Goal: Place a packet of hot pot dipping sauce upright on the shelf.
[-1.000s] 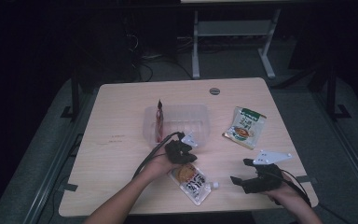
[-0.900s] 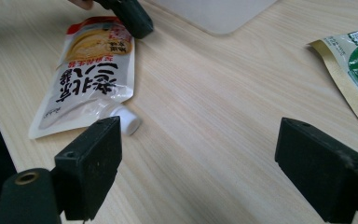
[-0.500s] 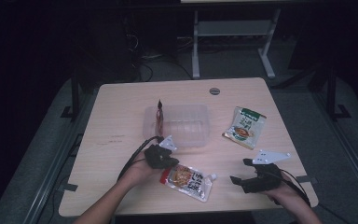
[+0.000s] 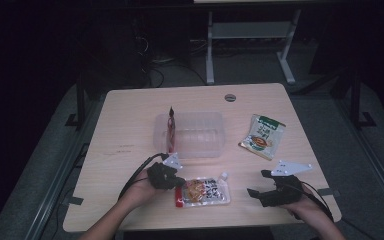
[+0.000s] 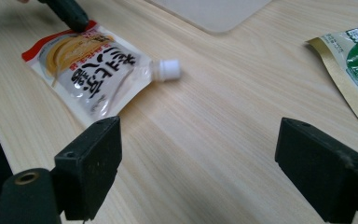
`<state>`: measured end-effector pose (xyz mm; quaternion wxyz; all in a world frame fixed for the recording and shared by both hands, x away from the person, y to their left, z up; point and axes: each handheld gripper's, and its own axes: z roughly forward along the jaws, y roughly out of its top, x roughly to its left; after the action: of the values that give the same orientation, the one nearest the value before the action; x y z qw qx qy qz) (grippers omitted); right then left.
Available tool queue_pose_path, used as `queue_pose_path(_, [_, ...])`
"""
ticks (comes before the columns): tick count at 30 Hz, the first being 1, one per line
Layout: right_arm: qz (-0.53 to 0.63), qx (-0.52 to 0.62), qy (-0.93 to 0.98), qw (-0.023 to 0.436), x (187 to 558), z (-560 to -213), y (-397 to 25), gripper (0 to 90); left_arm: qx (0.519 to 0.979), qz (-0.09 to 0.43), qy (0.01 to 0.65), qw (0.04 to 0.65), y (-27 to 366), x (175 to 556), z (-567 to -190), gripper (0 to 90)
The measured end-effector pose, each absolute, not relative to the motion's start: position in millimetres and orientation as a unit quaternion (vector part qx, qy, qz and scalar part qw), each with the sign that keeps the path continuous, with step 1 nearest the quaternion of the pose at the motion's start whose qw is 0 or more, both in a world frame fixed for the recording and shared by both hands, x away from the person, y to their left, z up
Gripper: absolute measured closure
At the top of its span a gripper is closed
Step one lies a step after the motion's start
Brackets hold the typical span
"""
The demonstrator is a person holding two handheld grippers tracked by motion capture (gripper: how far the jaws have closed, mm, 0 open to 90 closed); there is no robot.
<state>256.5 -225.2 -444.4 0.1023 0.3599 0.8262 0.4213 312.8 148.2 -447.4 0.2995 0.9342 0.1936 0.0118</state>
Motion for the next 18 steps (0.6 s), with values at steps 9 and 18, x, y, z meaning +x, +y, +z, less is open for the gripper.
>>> queue_pose_path(9, [0.419,0.361,0.827,0.102,256.3,-444.1,-224.1,14.5,0.933,0.01,0.19,0.305,151.1,302.7,-444.9,89.7])
queue_pose_path(18, [0.413,0.358,0.832,0.098,256.7,-445.4,-222.3,14.5,0.929,0.011,0.169,0.33,130.1,295.4,-434.5,89.7])
